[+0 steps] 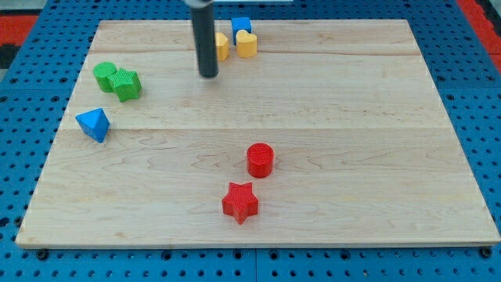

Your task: Move blue triangle into the yellow hexagon

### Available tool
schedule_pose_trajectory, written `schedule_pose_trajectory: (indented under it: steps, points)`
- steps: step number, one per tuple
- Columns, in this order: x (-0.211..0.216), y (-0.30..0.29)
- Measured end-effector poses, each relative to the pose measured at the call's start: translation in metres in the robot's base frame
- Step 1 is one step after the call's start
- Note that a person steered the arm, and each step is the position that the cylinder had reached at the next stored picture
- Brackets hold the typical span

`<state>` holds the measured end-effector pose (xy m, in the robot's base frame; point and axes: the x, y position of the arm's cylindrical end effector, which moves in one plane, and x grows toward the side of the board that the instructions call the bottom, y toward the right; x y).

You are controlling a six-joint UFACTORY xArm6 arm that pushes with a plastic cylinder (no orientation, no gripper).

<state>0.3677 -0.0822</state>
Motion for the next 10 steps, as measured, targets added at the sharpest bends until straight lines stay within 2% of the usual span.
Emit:
schedule_pose_trajectory:
  steps: [1, 2, 3, 4, 5, 6, 8, 9, 10]
  points:
    - [0.106, -0.056]
    - [0.133, -0.191]
    - [0.09, -0.214]
    - [0.068, -0.122]
    - [0.075, -0.069]
    - [0.082, -0.065]
    - [0.043, 0.042]
    - [-0.018, 0.043]
    - [-0.049, -0.008]
